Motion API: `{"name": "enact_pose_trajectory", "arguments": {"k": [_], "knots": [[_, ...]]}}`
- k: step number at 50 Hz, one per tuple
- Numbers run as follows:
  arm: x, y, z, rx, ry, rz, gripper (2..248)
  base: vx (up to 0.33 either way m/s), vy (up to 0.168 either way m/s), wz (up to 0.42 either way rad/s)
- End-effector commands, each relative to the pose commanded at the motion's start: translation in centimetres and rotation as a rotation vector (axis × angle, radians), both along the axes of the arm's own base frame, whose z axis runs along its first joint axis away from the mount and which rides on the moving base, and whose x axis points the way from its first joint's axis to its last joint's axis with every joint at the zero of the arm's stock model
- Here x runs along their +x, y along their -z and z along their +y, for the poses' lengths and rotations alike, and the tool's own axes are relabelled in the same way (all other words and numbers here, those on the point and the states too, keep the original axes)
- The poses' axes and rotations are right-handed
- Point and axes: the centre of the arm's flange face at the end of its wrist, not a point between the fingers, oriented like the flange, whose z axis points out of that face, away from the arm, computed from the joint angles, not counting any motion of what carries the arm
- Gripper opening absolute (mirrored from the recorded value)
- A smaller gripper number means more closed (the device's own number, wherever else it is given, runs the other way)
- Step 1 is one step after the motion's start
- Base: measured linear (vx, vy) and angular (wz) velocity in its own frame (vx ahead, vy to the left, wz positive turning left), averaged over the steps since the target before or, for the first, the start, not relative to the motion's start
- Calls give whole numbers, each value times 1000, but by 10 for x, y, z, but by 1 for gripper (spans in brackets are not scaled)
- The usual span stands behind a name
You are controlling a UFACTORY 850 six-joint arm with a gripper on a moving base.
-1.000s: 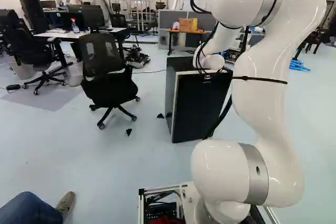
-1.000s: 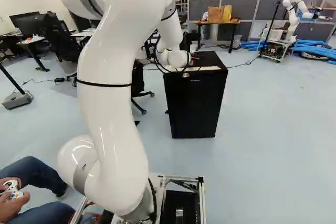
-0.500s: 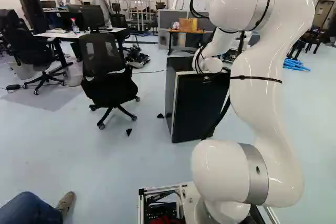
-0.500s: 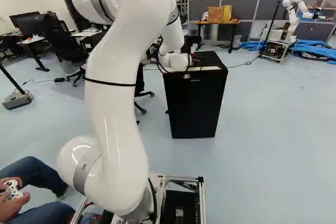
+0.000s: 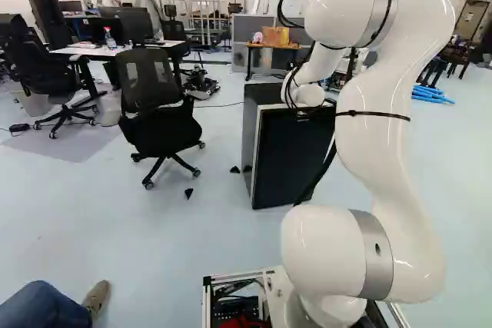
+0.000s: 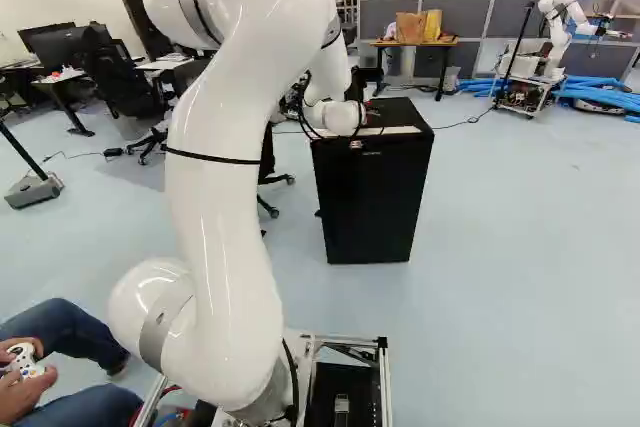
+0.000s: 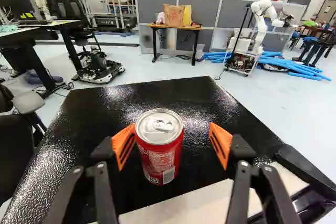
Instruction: Grab a drink from the fridge
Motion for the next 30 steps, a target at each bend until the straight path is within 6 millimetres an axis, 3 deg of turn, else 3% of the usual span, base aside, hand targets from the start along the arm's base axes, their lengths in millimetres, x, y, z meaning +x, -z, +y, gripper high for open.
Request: {"name": "enact_pose_trajectory", "arguments": {"k": [1, 2, 7, 8, 12, 13, 30], "knots": [[0, 0, 0, 0, 0, 0, 211, 0, 0, 0], [0, 0, 0, 0, 0, 0, 172, 0, 0, 0], [0, 0, 0, 0, 0, 0, 172, 0, 0, 0], [0, 0, 0, 0, 0, 0, 134, 0, 0, 0], [0, 0, 0, 0, 0, 0, 134, 0, 0, 0], [0, 0, 0, 0, 0, 0, 100, 0, 0, 0], [-1, -8, 0, -3, 0, -11, 100, 0, 0, 0]]}}
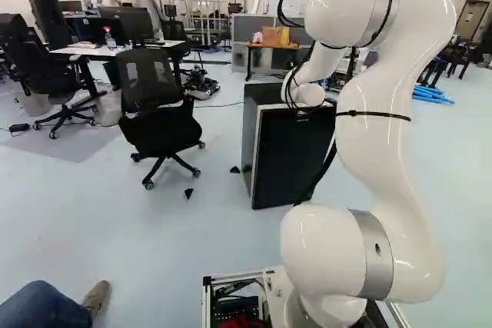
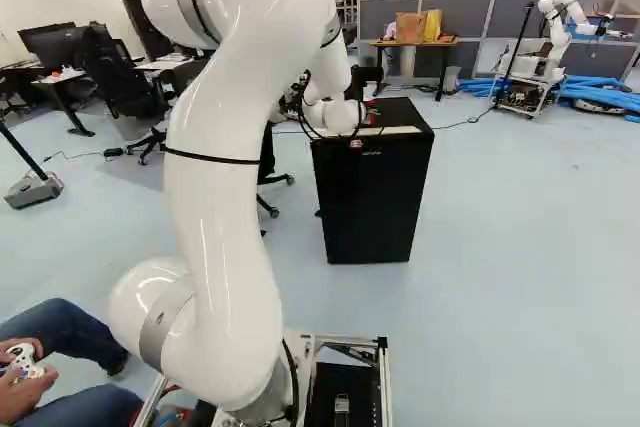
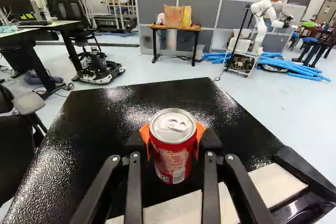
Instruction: Grab a drink from the fridge
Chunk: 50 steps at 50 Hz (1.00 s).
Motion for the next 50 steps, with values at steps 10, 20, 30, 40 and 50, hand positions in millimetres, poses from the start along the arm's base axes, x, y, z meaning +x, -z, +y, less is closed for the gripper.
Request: {"name": "enact_pose_trajectory", "arguments": {"k": [10, 20, 30, 40, 50], "knots": [[-1, -11, 0, -5, 0, -16, 100, 0, 0, 0], [-2, -23, 0, -10, 0, -34, 100, 0, 0, 0], [-2, -33, 1, -15, 0, -49, 100, 0, 0, 0], [-2, -34, 1, -15, 0, -49, 100, 0, 0, 0], [-5, -34, 3, -14, -2, -48, 100, 0, 0, 0]]}}
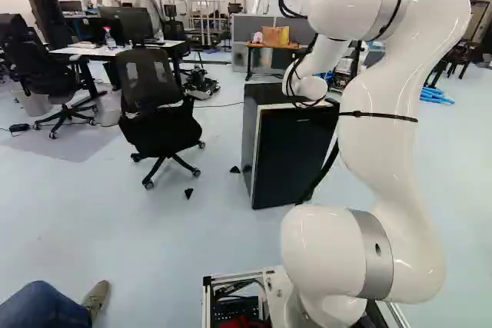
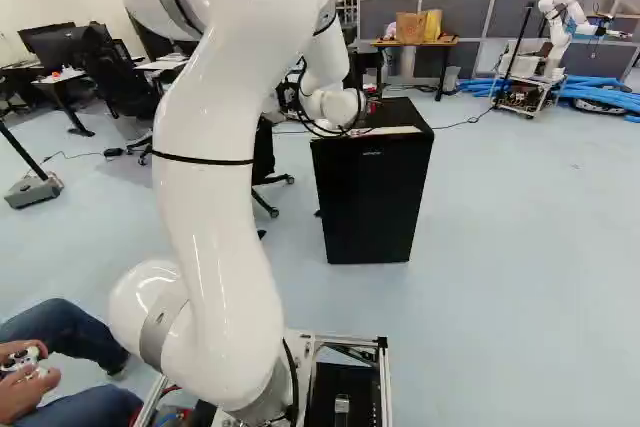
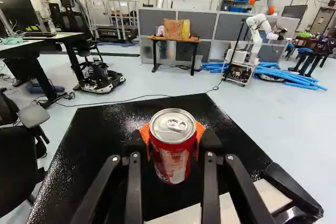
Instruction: Grab a drink from the fridge
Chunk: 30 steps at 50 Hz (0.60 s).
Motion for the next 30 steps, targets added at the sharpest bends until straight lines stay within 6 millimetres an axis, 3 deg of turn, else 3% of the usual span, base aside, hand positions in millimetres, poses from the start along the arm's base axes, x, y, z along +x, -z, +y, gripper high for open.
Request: {"name": "enact_pose_trajectory", "arguments": {"k": [30], "knots": [[-25, -4, 24, 8, -20, 9, 100, 0, 0, 0]]}}
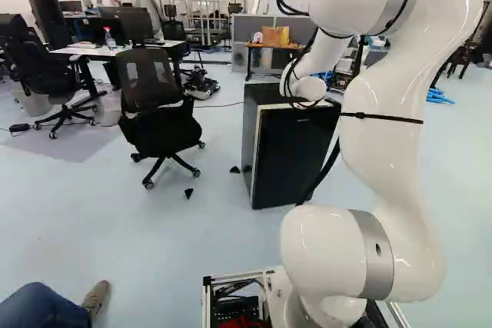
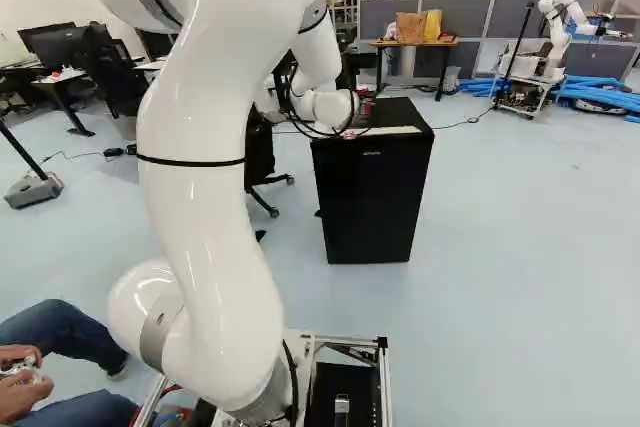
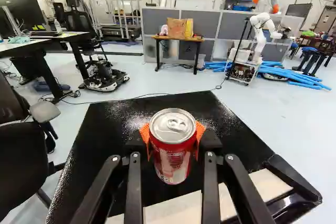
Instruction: Grab a drink from the fridge
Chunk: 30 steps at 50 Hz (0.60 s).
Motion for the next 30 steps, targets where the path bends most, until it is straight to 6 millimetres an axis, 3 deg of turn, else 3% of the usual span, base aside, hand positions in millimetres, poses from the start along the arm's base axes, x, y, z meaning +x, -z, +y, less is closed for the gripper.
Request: {"name": "enact_pose_trajectory", "arguments": {"k": [30], "knots": [[-59, -3, 46, 15, -41, 20, 100, 0, 0, 0]]}}
